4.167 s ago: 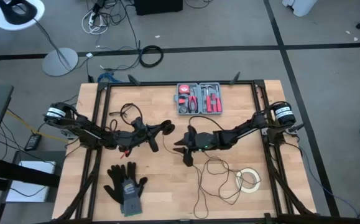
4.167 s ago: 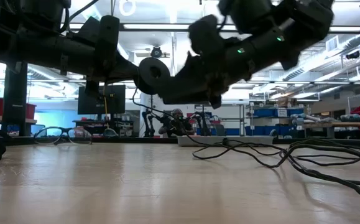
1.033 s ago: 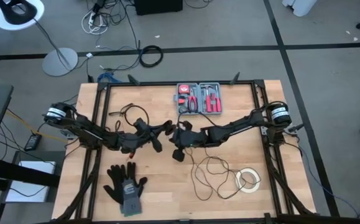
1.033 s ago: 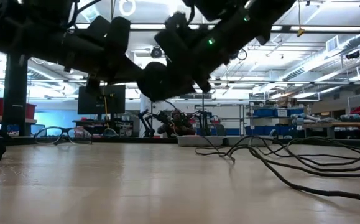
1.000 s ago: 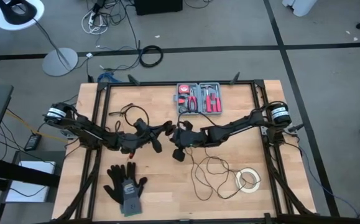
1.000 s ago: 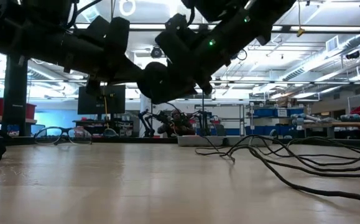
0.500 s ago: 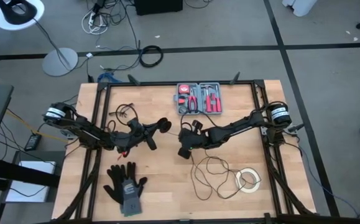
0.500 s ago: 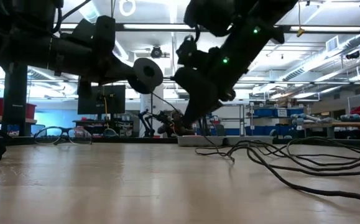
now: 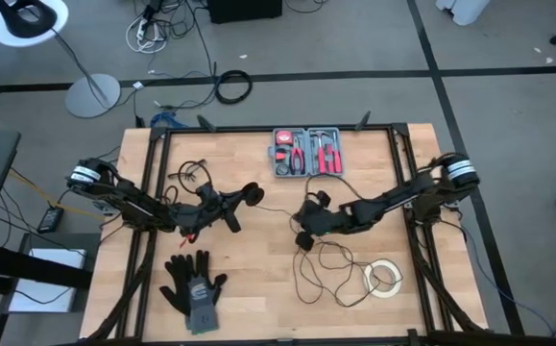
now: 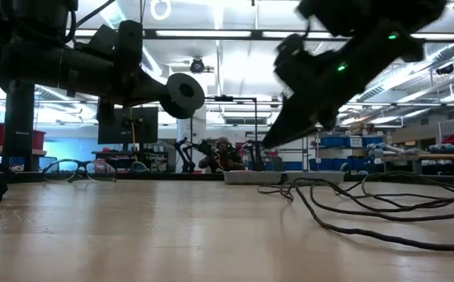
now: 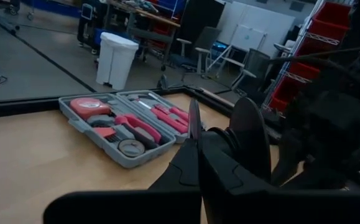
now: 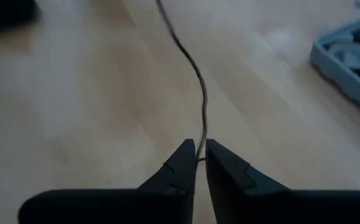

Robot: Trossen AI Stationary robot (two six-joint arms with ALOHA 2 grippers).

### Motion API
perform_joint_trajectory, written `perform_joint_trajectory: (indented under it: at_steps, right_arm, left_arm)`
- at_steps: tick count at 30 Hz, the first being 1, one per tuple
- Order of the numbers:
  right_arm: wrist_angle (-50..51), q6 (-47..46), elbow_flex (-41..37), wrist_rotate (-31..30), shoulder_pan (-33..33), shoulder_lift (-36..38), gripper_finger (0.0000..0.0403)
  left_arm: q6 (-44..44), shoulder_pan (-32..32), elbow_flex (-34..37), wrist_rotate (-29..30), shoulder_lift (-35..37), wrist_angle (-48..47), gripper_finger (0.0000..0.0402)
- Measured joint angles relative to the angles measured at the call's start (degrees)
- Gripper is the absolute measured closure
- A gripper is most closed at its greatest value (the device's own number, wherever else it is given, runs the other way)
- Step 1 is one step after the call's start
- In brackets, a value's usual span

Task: Coil cords
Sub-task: Coil the black wire onto the black spool

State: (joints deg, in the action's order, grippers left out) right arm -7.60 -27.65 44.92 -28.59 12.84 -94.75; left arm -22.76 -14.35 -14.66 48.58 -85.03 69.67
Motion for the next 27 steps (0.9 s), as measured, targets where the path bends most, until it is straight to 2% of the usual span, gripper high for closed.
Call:
perform_joint_trajectory:
  at_steps: [5, 9, 11, 20, 27]
  right_arm:
    - [-16.1, 0.4, -9.9, 0.5, -0.3, 2.6, 0.0366]
    - [-27.9, 1.0, -12.1, 4.3, -1.3, -0.2, 0.0357]
    - [-28.8, 3.1, -10.6, 6.0, -1.4, -2.8, 0.0347]
    - [-28.4, 12.9, -1.8, 6.1, -1.8, -12.0, 0.0285]
    - [-27.9, 12.7, 0.2, 5.9, -3.7, -14.9, 0.0274]
  left_arm:
    - [0.0, 0.0, 0.0, -0.1, 0.0, 0.2, 0.0402]
    - [0.1, 0.0, 0.0, -0.1, 0.0, 0.0, 0.0402]
    - [0.1, 0.0, -0.1, -0.2, 0.0, -0.2, 0.0402]
    - [0.1, 0.0, 0.0, -0.1, 0.0, -0.4, 0.0402]
    - [0.2, 0.0, 0.0, -0.2, -0.1, -0.2, 0.0402]
